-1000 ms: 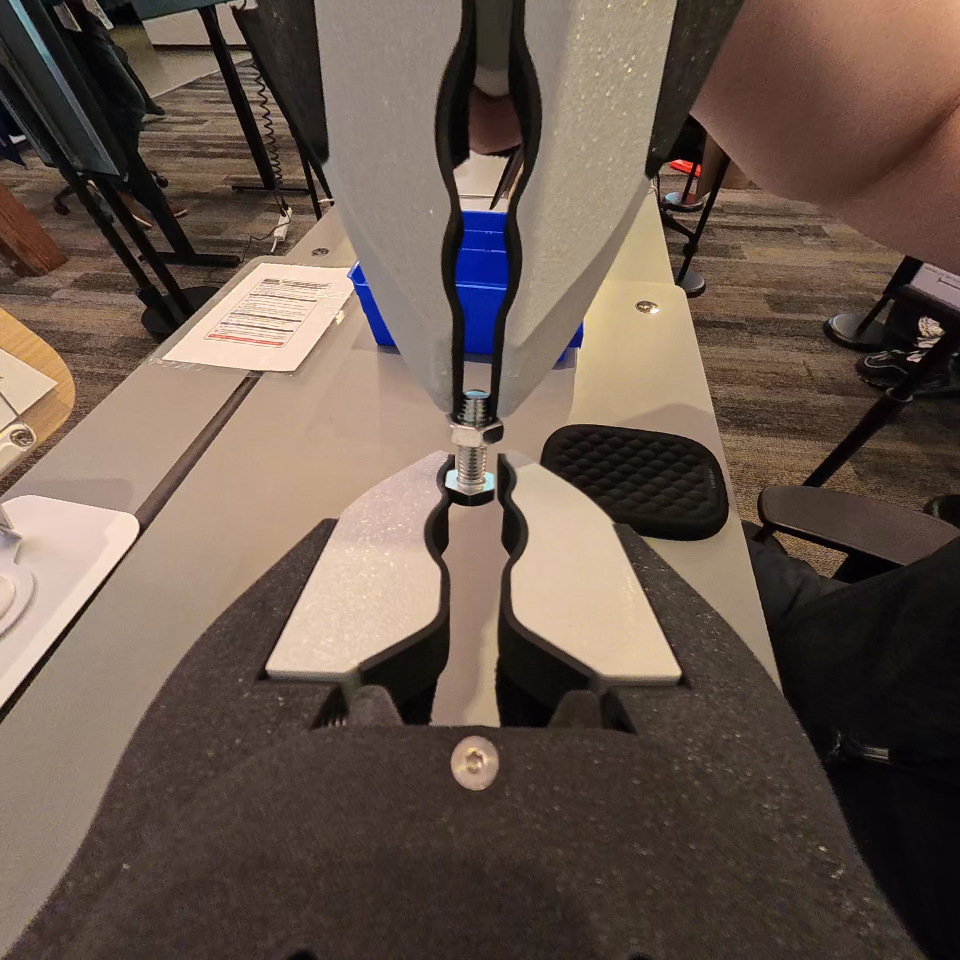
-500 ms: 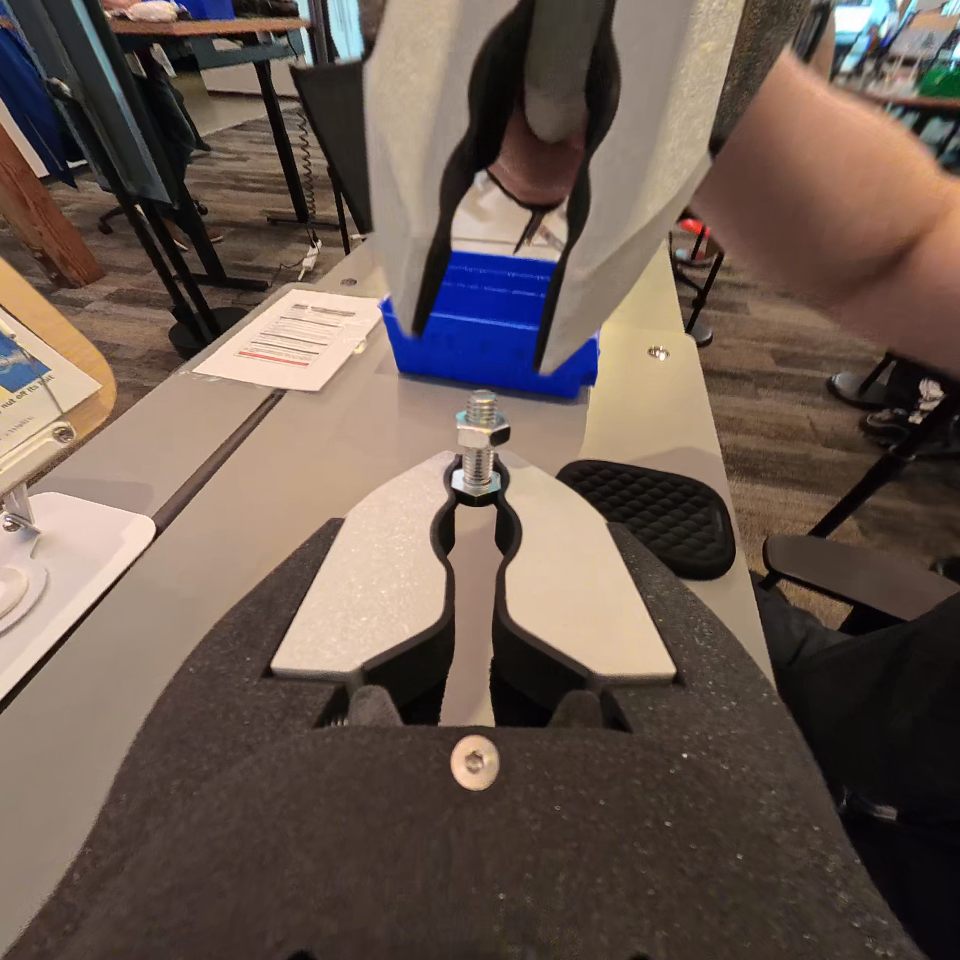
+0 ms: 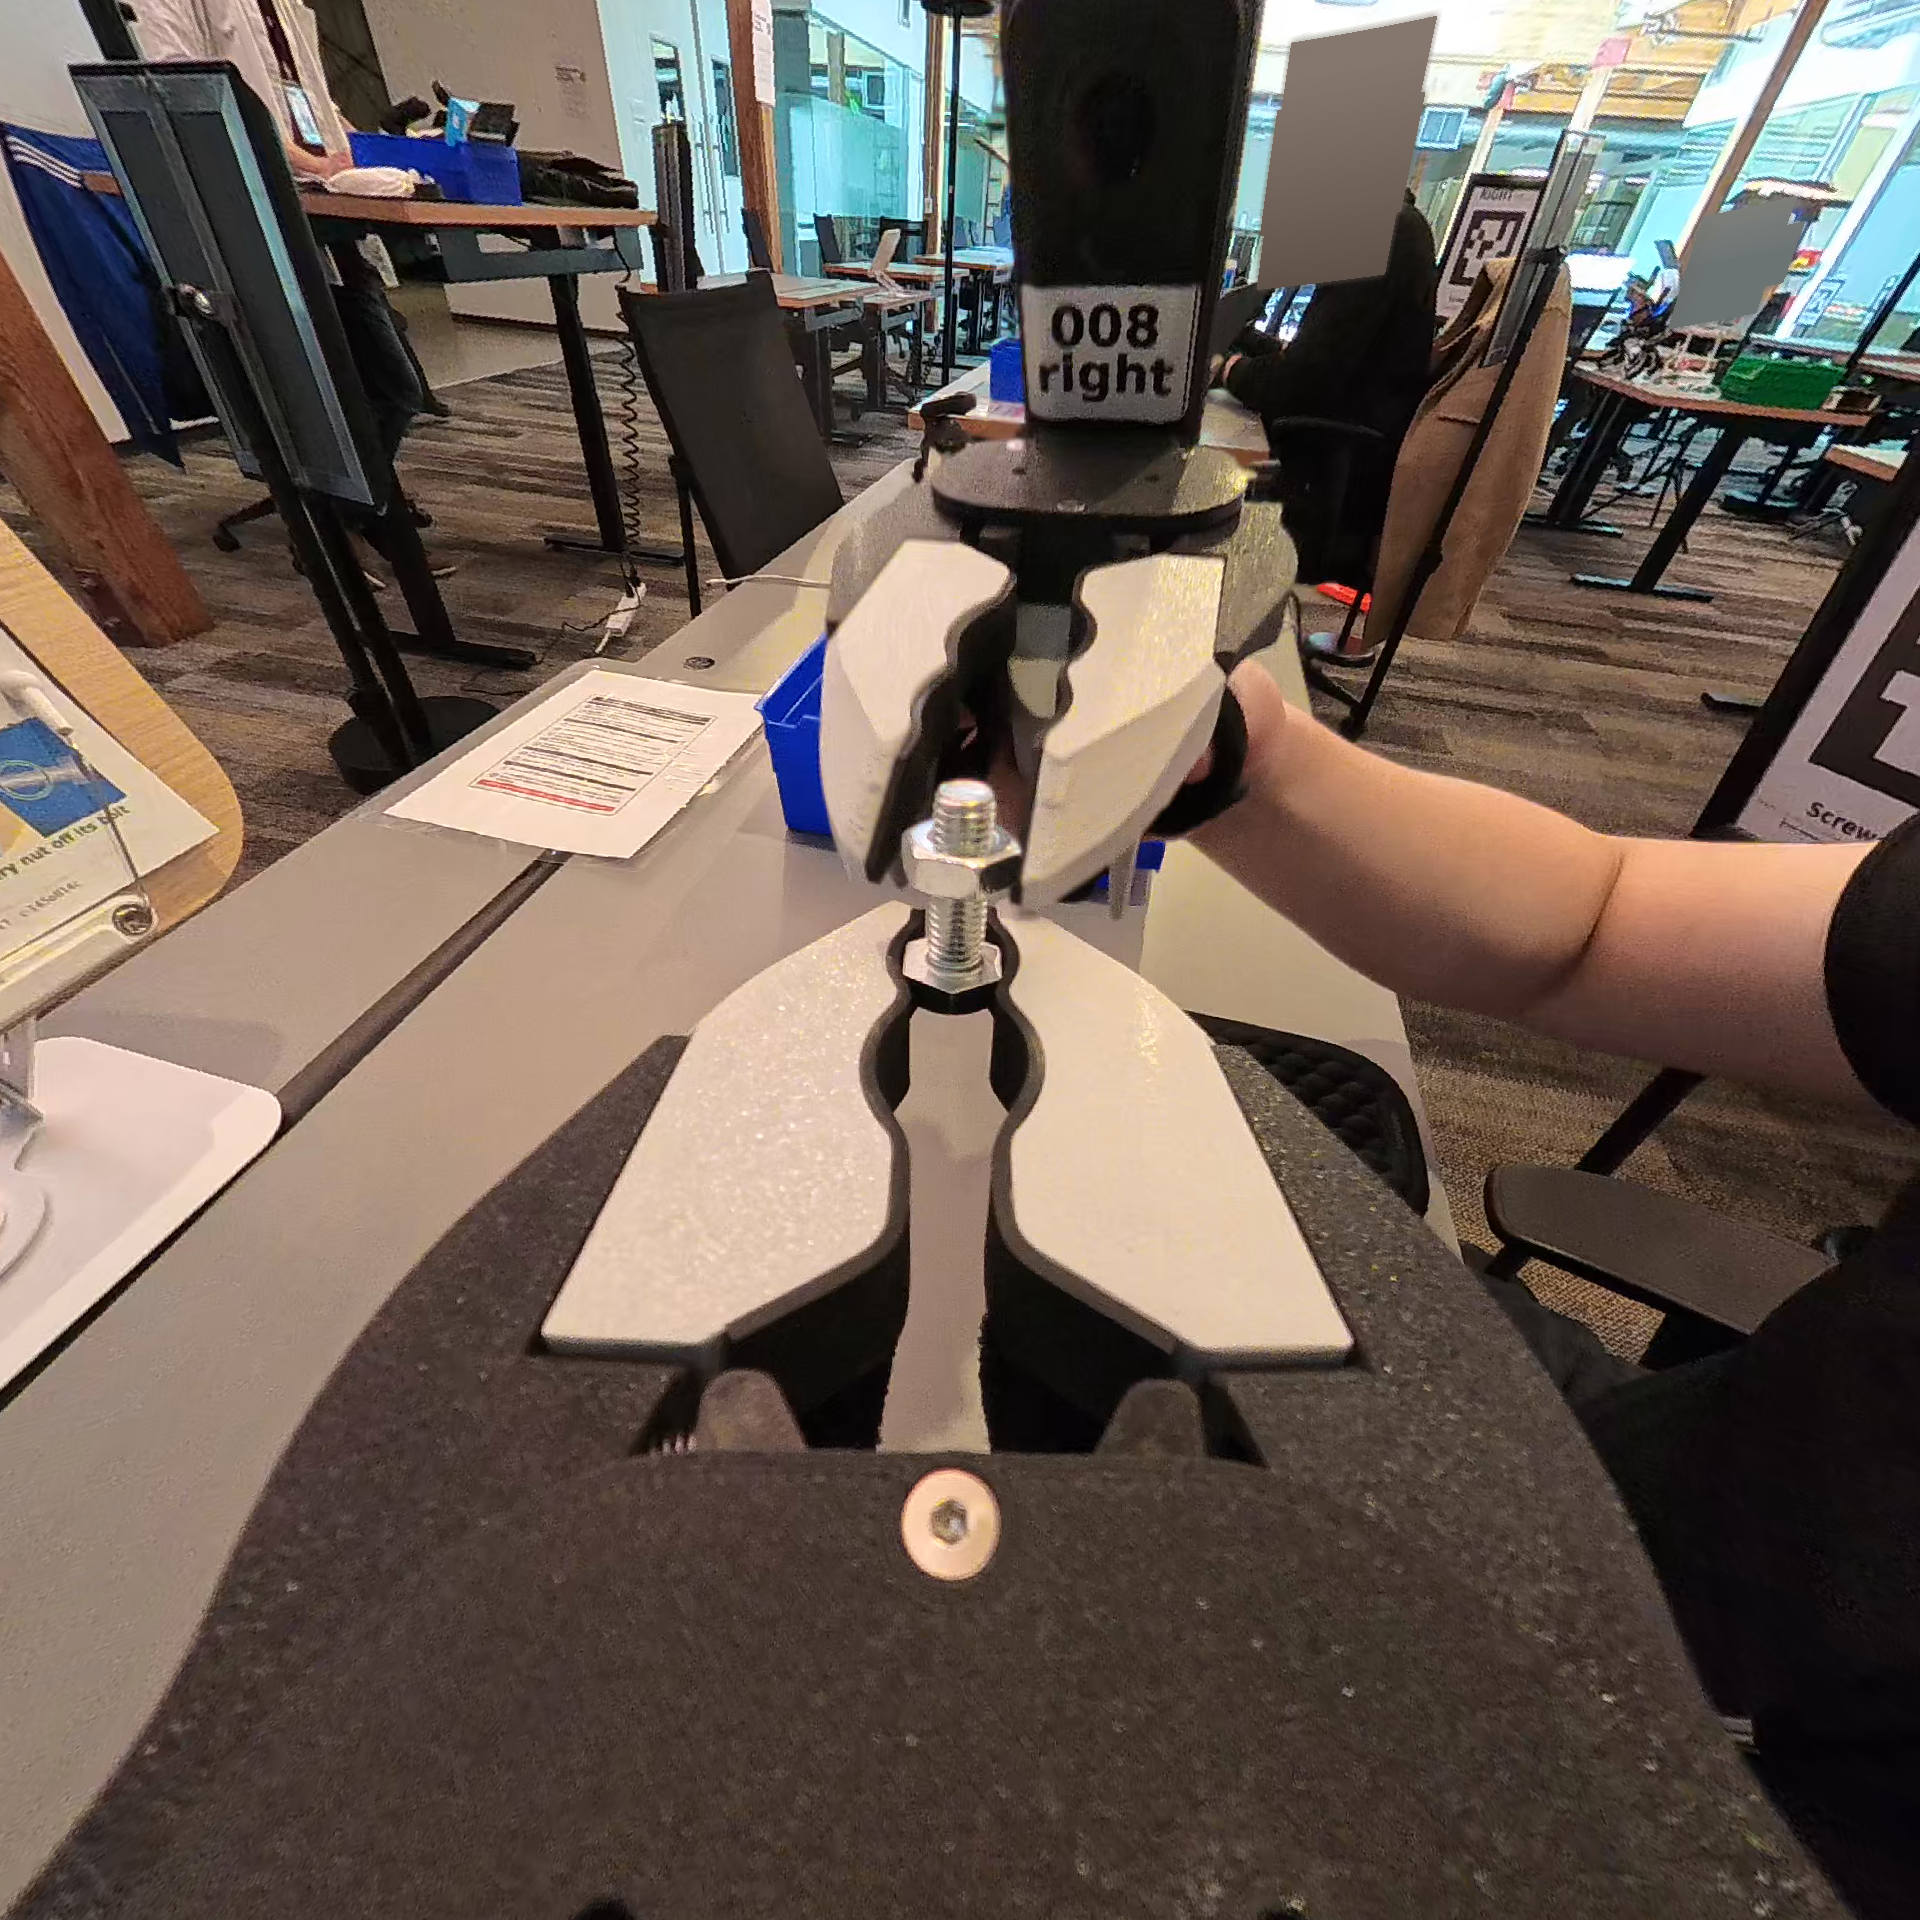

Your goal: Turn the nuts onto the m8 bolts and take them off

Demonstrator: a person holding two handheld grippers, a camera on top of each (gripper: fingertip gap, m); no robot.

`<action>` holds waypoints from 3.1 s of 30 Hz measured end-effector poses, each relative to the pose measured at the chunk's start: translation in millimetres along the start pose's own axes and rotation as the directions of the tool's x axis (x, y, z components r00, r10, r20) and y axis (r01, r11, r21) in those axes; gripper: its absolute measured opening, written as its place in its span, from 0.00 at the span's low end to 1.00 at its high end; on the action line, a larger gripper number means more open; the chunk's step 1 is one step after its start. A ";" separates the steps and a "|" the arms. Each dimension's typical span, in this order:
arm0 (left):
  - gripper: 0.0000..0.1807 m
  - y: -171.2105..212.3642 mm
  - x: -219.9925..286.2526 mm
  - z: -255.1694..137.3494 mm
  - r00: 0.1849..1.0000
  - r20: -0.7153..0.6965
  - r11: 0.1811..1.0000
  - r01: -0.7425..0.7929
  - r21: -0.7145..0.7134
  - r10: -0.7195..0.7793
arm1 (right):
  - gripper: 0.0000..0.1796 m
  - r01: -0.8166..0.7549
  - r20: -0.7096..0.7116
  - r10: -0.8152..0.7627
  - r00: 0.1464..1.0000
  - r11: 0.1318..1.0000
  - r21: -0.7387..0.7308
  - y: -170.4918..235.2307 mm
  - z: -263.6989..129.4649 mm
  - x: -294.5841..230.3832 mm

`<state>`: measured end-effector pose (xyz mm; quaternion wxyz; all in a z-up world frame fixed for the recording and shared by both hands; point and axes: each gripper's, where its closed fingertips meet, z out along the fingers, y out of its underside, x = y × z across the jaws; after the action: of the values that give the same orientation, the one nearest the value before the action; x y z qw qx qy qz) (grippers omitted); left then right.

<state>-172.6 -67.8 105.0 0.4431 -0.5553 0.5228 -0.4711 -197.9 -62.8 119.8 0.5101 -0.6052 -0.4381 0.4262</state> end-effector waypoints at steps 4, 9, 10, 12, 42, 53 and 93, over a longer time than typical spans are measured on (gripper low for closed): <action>0.06 0.1 0.7 0.1 1.000 -0.004 1.000 0.003 0.000 -0.003 | 0.12 -0.033 0.036 0.030 0.999 0.997 0.065 -1.8 6.5 -0.5; 0.06 -2.0 1.5 -1.5 1.000 -0.002 1.000 0.000 0.008 0.000 | 0.11 -0.054 0.063 0.046 0.997 0.990 0.128 -6.1 10.1 0.0; 0.06 -2.5 1.4 -2.0 1.000 -0.003 1.000 0.002 0.012 -0.002 | 0.11 -0.054 0.064 0.046 0.997 0.989 0.138 -6.9 10.5 0.0; 0.06 -2.9 2.0 -2.5 1.000 -0.008 1.000 0.005 0.012 -0.005 | 0.11 -0.052 0.069 0.042 0.997 0.988 0.148 -7.5 11.3 -0.3; 0.14 18.6 10.7 11.1 0.998 -0.055 0.995 -0.029 -0.096 0.024 | 0.04 0.048 -0.268 -0.039 0.963 0.998 0.028 -16.3 -96.7 11.7; 0.13 25.7 8.1 17.8 0.999 -0.036 0.990 -0.041 -0.139 0.036 | 0.04 -0.819 -0.923 0.201 0.327 0.548 -0.170 176.6 -410.7 115.9; 0.11 38.2 -11.4 16.0 1.000 0.004 0.983 -0.006 -0.186 0.007 | 0.14 -0.952 -0.957 0.155 0.243 0.229 -0.204 313.4 -453.0 157.0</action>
<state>-163.1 -58.7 64.1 0.3923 -0.5935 0.5653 -0.4175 307.8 -51.9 -148.9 0.0691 -0.9971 0.0091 0.0291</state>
